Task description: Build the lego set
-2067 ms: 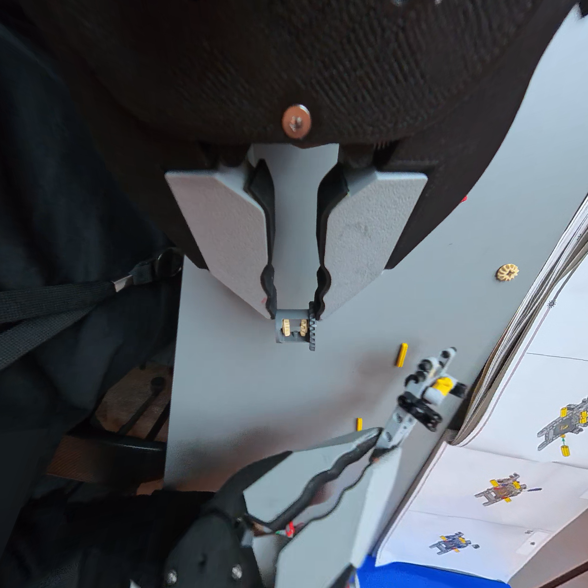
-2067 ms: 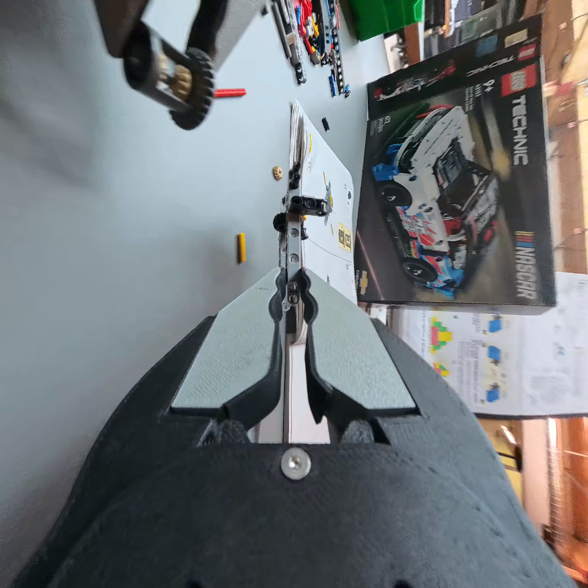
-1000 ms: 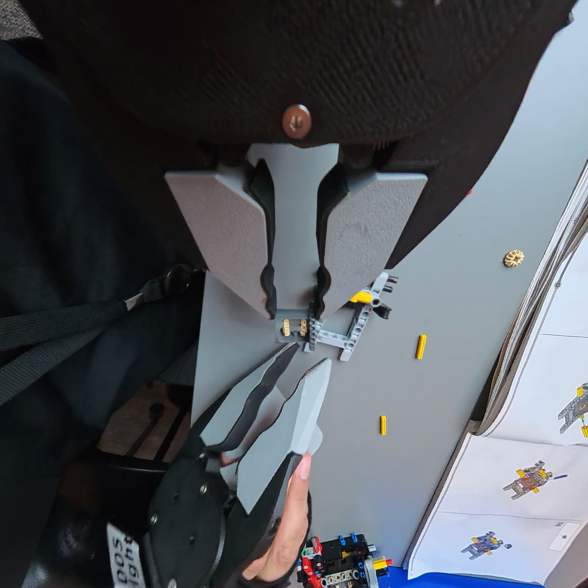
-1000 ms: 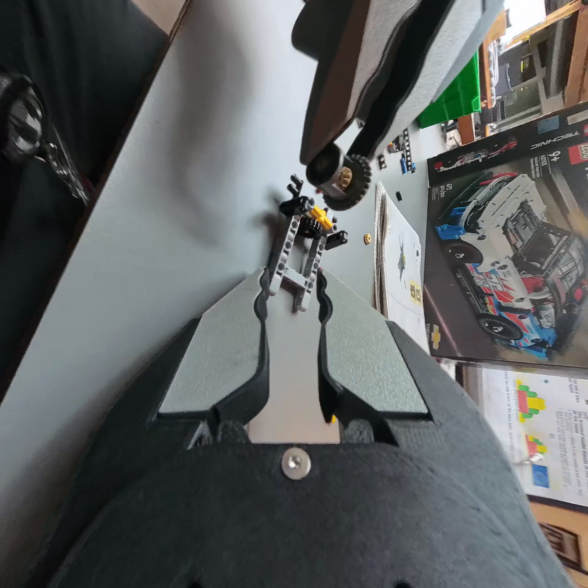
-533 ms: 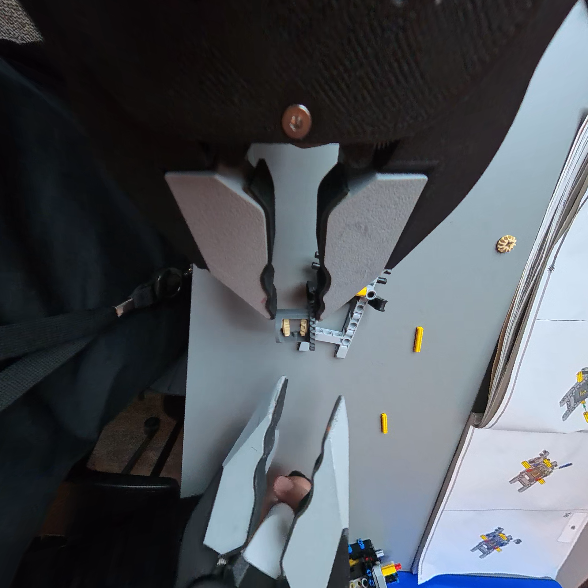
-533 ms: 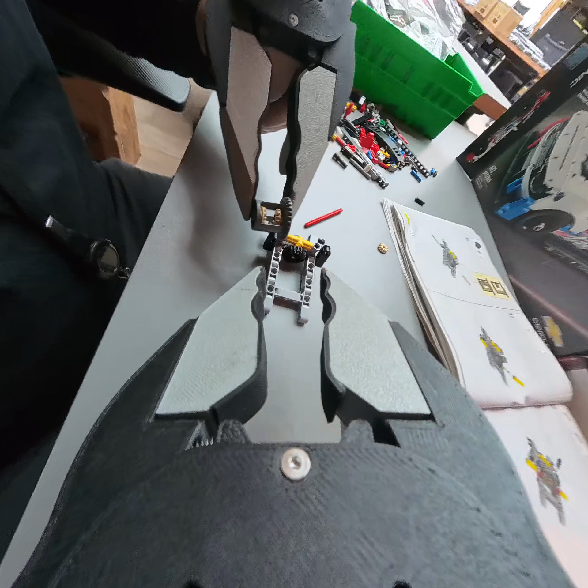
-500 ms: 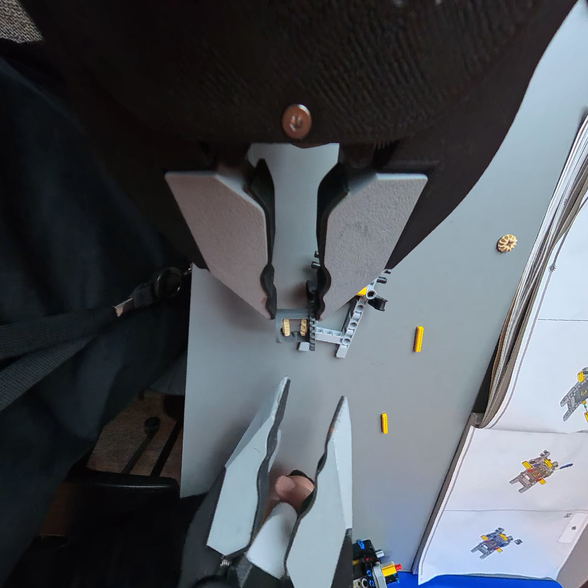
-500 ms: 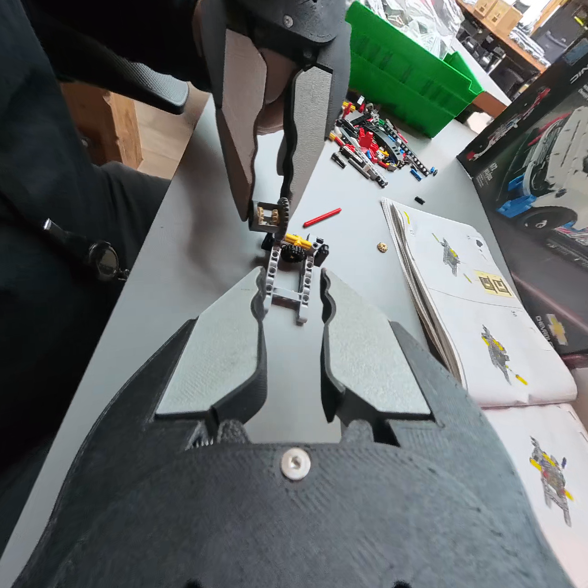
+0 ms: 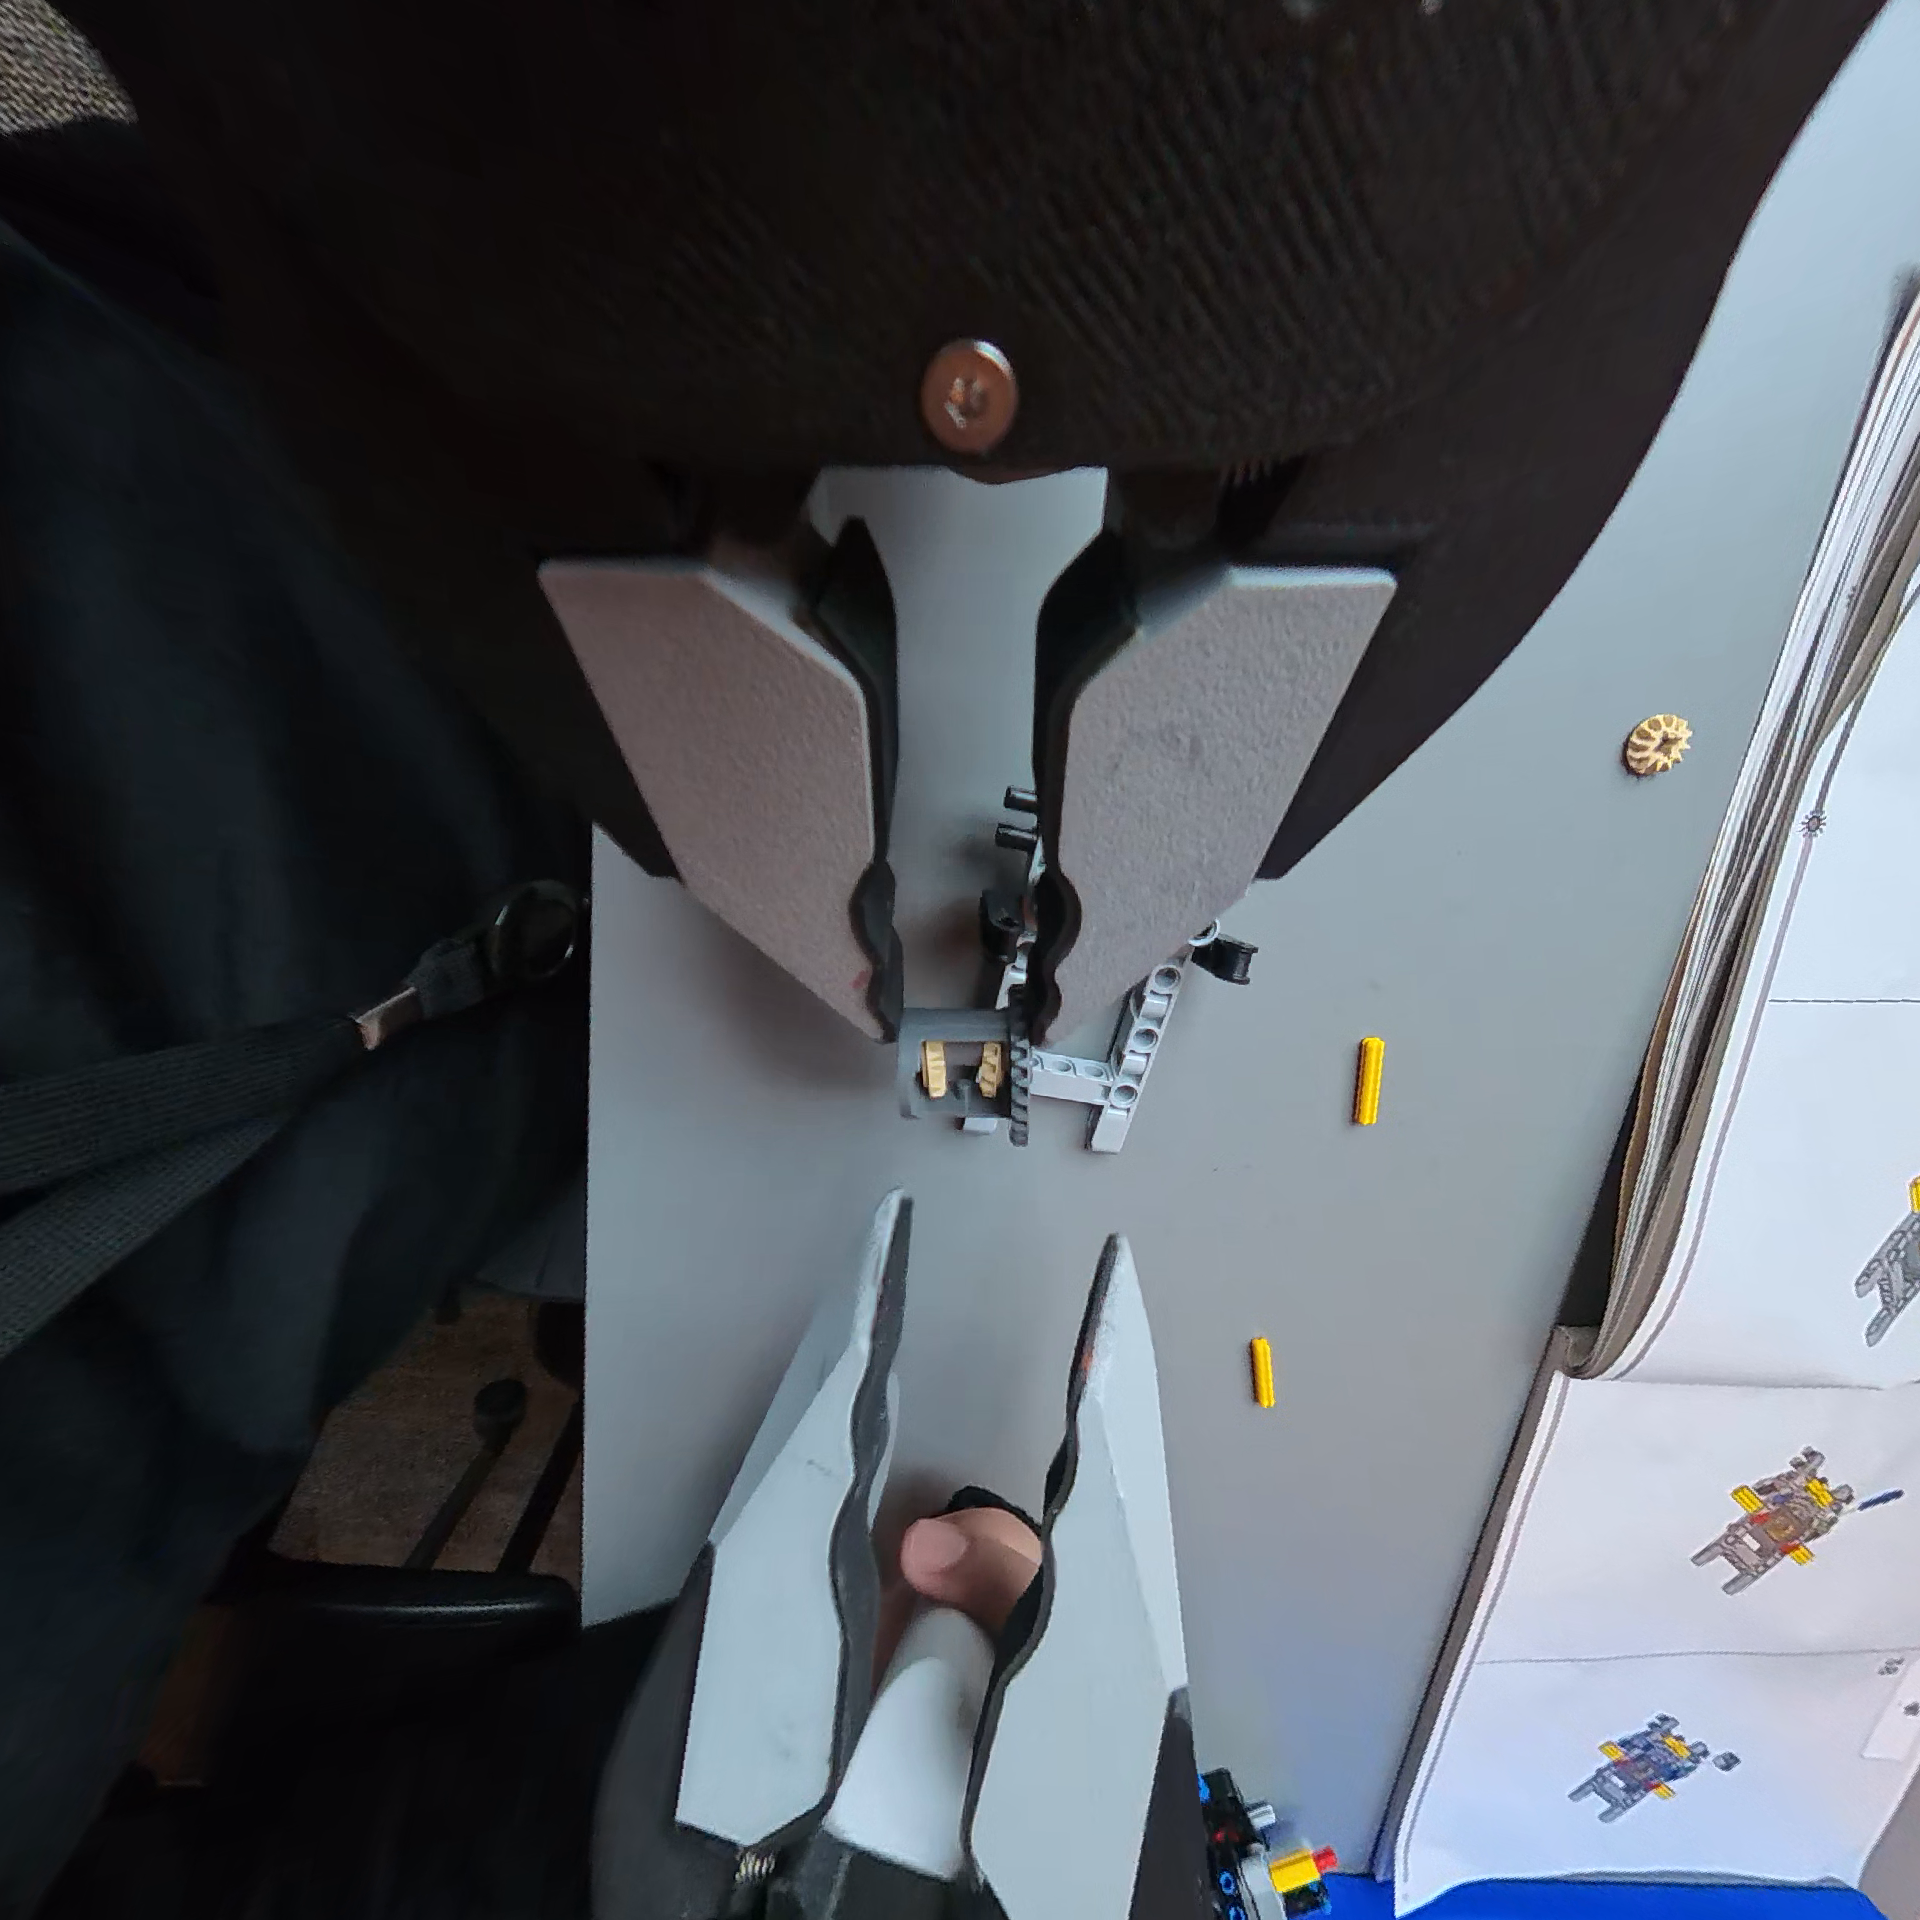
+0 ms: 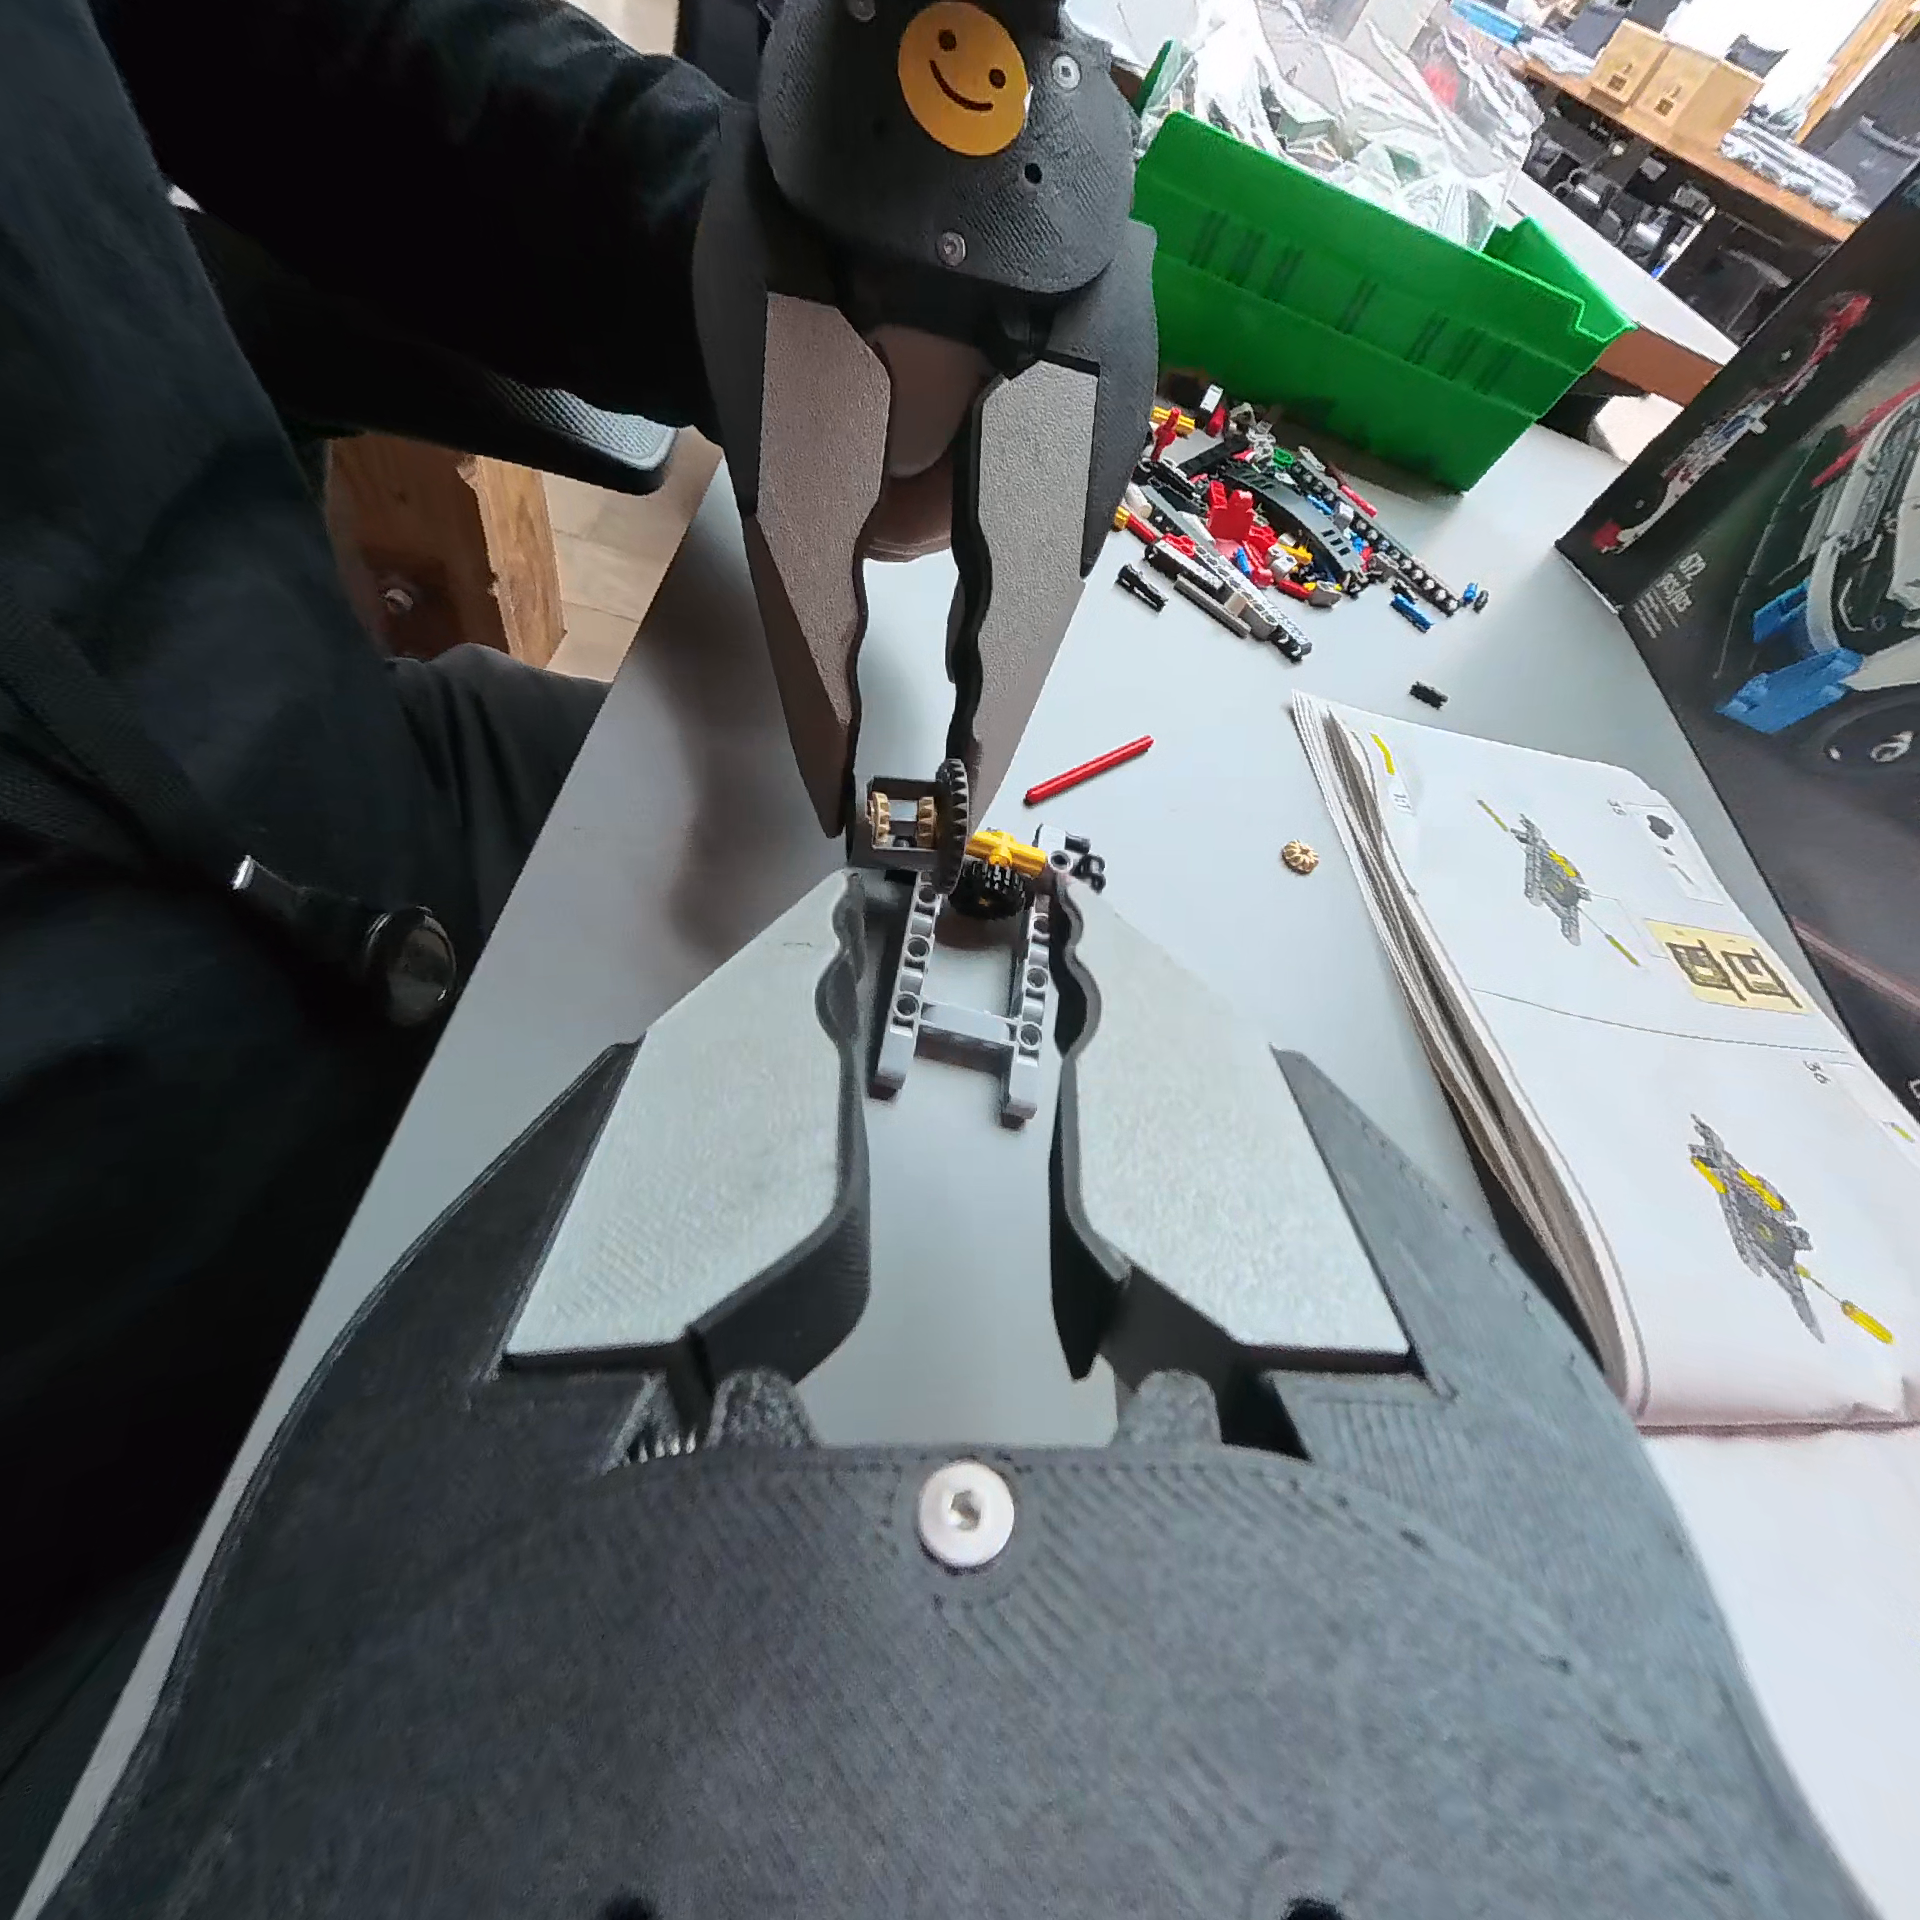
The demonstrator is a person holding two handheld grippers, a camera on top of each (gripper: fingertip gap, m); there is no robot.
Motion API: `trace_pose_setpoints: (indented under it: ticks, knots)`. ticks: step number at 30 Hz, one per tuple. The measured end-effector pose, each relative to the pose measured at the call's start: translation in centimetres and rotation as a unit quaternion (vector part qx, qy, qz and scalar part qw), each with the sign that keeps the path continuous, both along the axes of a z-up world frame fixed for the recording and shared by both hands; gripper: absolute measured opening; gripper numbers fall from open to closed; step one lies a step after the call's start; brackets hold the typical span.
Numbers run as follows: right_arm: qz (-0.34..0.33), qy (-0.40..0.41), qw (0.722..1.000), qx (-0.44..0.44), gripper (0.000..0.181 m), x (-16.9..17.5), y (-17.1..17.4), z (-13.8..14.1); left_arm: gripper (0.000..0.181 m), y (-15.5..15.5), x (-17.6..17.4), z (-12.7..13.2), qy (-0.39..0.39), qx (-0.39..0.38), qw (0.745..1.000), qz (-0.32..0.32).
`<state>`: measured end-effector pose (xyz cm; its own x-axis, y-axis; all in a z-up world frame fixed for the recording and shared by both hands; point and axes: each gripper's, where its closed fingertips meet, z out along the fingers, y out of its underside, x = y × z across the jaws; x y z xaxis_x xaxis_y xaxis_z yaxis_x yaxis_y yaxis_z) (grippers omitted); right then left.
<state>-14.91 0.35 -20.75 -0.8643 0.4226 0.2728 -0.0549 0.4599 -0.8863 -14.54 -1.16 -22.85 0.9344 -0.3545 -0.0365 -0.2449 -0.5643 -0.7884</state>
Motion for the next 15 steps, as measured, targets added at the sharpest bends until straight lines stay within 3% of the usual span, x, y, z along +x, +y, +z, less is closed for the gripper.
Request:
trace_pose_setpoints:
  ticks: [15]
  knots:
    - [-0.015, -0.038, 0.998, -0.036, 0.033, -0.7, 1.3, -0.3, 0.02, 0.3, 0.2, 0.4, -0.011, 0.019, 1.0, 0.0]
